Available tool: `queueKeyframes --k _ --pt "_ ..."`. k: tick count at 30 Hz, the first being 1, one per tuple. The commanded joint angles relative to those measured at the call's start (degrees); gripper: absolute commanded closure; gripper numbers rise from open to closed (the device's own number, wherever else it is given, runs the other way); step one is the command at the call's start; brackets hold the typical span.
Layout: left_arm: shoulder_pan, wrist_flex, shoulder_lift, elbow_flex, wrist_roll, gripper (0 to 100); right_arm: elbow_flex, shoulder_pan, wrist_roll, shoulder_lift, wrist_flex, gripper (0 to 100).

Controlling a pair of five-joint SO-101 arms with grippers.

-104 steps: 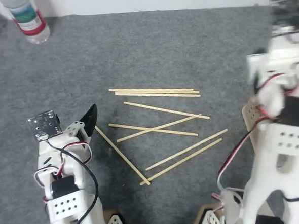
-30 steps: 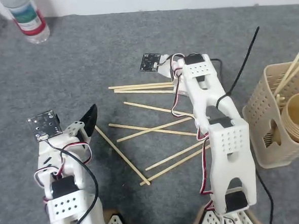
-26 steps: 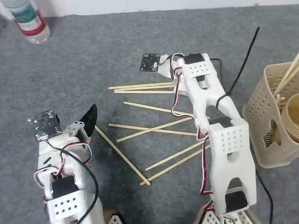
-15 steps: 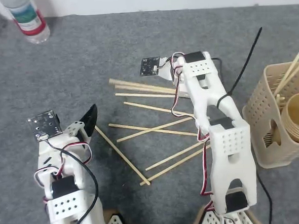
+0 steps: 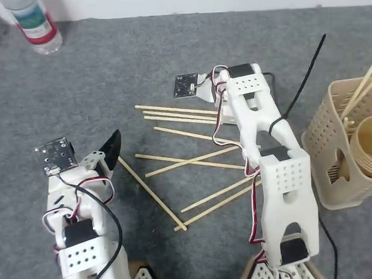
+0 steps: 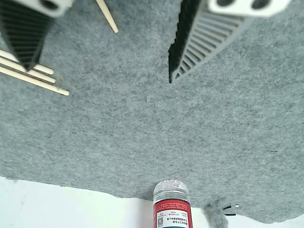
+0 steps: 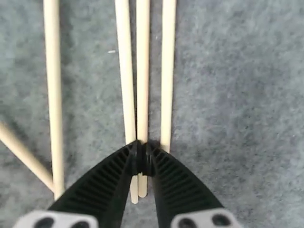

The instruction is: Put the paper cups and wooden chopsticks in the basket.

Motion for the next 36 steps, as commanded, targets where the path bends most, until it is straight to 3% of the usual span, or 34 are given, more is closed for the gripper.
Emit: queueKeyframes --k 1,5,11,17,19,28,36 --pt "0.3 -0.9 -0.7 -0.4 0.4 61 0.1 -1.1 0.6 0.0 4.4 99.0" --pt "0.3 -1.1 -0.7 -0.4 0.4 61 0.1 -0.7 -0.2 -4.0 5.0 99.0" --pt "0.4 -1.2 -0.7 -0.4 0.4 61 0.2 -0.7 -9.1 -5.2 -3.1 97.5" --pt "0.4 -1.2 -0.7 -0.4 0.4 61 0.2 -0.6 -10.7 -7.0 -2.6 74.6" --pt "0.4 -1.2 -0.7 -0.4 0.4 61 0.2 -0.7 -10.6 -8.0 -1.2 71.7" --pt "0.4 -1.2 -0.7 -0.4 0.4 61 0.1 -0.7 -10.7 -10.0 -4.6 85.2" --pt "0.4 -1.2 -0.7 -0.4 0.4 61 -0.1 0.9 -10.4 -2.9 -17.2 79.9"
